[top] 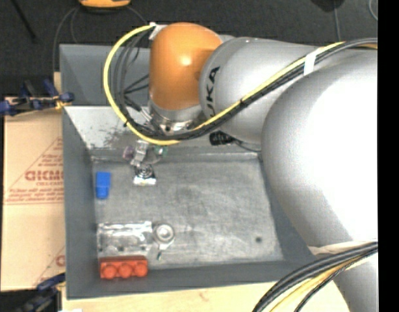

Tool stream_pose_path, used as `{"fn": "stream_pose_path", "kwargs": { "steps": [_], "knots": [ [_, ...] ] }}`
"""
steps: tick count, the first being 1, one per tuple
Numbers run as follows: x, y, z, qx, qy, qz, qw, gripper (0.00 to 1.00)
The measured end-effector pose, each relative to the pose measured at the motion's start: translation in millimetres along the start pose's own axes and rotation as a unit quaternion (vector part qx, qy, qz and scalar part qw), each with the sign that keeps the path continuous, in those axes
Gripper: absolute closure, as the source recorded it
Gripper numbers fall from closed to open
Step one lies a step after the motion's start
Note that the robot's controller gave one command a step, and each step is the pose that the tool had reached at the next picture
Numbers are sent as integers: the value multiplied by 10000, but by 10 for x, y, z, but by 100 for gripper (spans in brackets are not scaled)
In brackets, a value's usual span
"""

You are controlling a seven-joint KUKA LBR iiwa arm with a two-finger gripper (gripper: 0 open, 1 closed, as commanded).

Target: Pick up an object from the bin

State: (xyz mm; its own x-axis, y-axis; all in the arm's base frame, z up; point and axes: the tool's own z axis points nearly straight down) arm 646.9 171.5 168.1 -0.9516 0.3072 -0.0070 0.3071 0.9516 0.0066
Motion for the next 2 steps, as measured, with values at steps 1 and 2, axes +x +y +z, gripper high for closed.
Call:
{"fn": "stream_pose_path", "kwargs": {
  "steps": [1, 2],
  "knots": [
    [-106, 34, -740, -8, -17, 12, 10000, 100],
    [-56, -23, 785, 18, 7, -902, 9959, 100]
  ]
}}
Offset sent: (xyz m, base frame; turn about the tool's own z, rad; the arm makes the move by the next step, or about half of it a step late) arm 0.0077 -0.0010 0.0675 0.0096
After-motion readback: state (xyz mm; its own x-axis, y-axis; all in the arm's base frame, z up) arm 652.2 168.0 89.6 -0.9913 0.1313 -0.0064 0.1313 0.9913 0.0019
